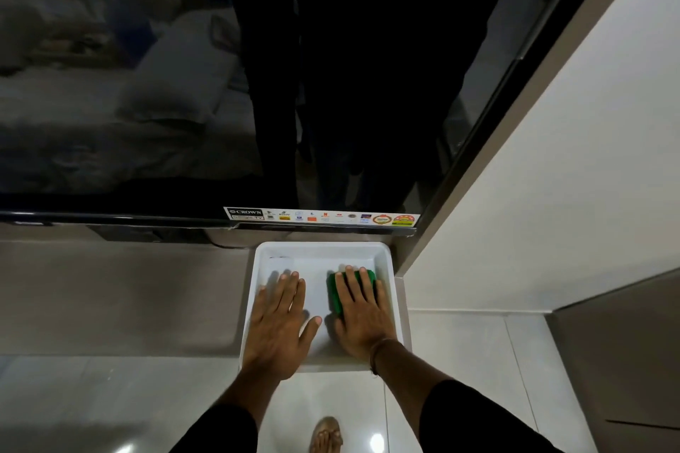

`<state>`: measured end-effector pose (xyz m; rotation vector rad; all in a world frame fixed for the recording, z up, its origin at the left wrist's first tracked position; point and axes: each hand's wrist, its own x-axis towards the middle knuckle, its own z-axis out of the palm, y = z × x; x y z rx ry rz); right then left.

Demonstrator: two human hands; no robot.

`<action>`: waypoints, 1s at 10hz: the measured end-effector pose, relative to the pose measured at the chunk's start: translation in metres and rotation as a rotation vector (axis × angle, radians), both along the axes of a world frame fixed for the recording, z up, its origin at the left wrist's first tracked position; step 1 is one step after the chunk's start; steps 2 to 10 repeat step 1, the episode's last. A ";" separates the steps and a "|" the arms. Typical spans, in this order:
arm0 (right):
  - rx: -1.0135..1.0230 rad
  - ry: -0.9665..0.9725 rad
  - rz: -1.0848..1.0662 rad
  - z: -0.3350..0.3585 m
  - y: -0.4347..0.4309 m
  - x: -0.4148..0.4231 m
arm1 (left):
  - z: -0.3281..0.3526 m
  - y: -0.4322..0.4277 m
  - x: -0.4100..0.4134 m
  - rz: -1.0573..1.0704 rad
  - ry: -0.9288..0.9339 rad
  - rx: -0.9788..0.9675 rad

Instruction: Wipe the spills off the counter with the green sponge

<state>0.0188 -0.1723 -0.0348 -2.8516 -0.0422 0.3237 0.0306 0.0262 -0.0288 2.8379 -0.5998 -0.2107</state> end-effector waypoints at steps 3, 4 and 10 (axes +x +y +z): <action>0.085 -0.037 -0.060 0.017 -0.007 -0.014 | 0.010 -0.011 -0.008 -0.027 -0.019 0.023; 0.085 -0.037 -0.060 0.017 -0.007 -0.014 | 0.010 -0.011 -0.008 -0.027 -0.019 0.023; 0.085 -0.037 -0.060 0.017 -0.007 -0.014 | 0.010 -0.011 -0.008 -0.027 -0.019 0.023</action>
